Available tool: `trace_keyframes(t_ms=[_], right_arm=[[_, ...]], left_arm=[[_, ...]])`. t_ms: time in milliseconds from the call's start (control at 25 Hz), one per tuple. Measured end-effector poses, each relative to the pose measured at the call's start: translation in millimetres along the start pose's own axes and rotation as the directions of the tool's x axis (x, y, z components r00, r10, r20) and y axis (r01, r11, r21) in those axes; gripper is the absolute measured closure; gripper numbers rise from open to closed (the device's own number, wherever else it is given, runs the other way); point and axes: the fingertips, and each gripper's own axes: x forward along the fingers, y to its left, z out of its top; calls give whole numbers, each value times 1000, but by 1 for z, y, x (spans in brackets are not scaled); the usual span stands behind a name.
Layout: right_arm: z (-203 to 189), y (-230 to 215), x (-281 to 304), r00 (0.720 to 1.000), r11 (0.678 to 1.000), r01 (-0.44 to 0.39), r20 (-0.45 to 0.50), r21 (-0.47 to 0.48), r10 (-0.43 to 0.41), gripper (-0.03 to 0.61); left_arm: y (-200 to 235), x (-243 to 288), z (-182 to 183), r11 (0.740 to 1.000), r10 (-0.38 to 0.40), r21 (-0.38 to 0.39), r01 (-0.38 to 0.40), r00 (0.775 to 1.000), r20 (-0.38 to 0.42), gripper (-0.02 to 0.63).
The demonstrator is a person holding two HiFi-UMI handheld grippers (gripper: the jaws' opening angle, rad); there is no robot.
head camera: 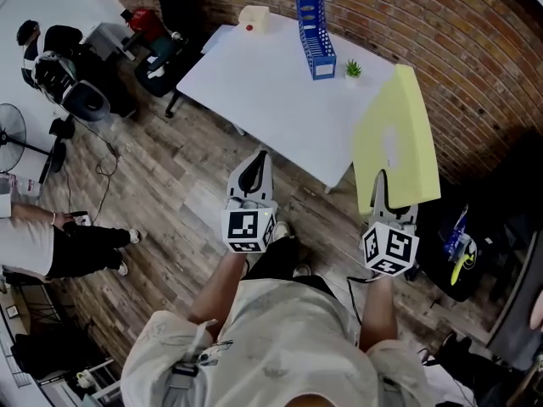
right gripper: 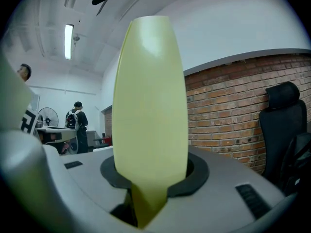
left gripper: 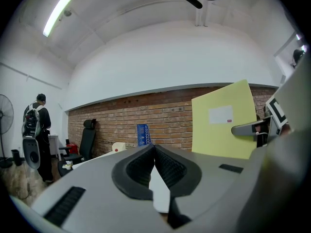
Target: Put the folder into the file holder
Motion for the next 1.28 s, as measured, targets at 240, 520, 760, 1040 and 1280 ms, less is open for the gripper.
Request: trace_keyframes(t_ms=[240, 520, 760, 1040, 1280], right_arm=[[15, -1, 37, 999, 1000, 21, 32, -16, -20, 425], [38, 2, 108, 998, 998, 38, 49, -59, -35, 425], [87, 14, 164, 993, 998, 19, 119, -62, -11, 425], [145, 24, 209, 971, 999, -21, 238, -39, 30, 428], [172, 37, 240, 951, 998, -44, 303, -48, 56, 428]], left_arm=[[15, 42, 0, 1000, -17, -11, 17, 1000, 20, 598], [44, 122, 4, 999, -32, -38, 34, 999, 43, 598], [70, 180, 8, 998, -51, -16, 53, 997, 62, 598], [90, 225, 11, 999, -39, -34, 41, 998, 58, 598], [106, 247, 9, 999, -40, -29, 42, 997, 61, 598]])
